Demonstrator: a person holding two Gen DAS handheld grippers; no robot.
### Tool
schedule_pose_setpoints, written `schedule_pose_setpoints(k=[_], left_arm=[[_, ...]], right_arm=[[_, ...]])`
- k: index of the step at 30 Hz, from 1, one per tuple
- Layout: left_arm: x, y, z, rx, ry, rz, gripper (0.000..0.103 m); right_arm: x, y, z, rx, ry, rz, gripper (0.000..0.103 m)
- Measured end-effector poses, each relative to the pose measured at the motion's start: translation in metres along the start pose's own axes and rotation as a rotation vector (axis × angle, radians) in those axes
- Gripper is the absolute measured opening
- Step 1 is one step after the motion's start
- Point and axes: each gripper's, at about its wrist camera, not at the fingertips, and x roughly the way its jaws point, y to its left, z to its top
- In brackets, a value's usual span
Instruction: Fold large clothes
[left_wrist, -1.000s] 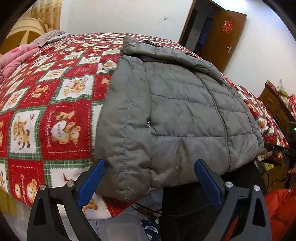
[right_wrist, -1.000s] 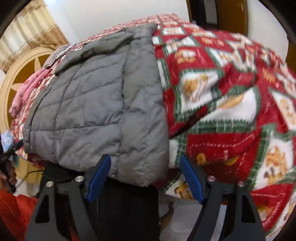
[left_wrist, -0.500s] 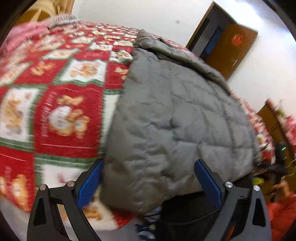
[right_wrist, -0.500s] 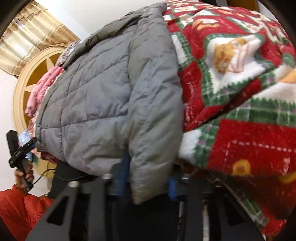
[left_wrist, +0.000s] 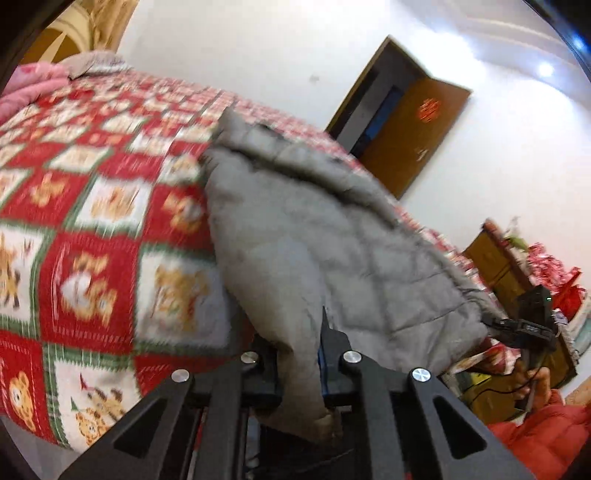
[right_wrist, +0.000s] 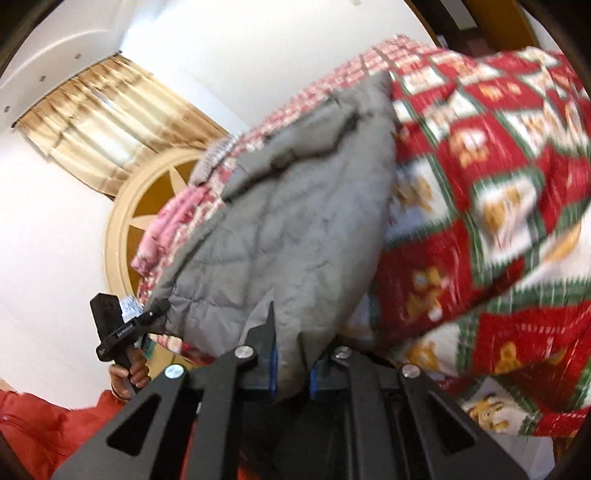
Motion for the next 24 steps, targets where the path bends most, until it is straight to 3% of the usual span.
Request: schedule_pose_setpoints(k=[4, 8, 13, 18, 24], left_arm=[[-0.024, -0.016, 0.009, 0.008, -0.053, -0.119, 0.012], [-0.055, -0.034, 0.021, 0.037, -0.111, -0.214, 0.012], [-0.082, -0.04, 0.062, -0.056, -0.198, -0.311, 0.012], [-0.06, -0.033, 0.132, -0.144, -0.21, -0.206, 0.012], [0.018, -0.023, 0.221, -0.142, -0.176, 0.07, 0.012]], right_arm=[[-0.022, 0.011, 0.002, 0.015, -0.042, 0.078, 0.014], [-0.057, 0.033, -0.003, -0.001, -0.104, 0.096, 0.014], [-0.104, 0.053, 0.023, -0.02, -0.242, 0.104, 0.014], [-0.102, 0.068, 0.095, -0.075, -0.347, 0.11, 0.014], [-0.043, 0.062, 0.216, -0.09, -0.379, 0.048, 0.014]])
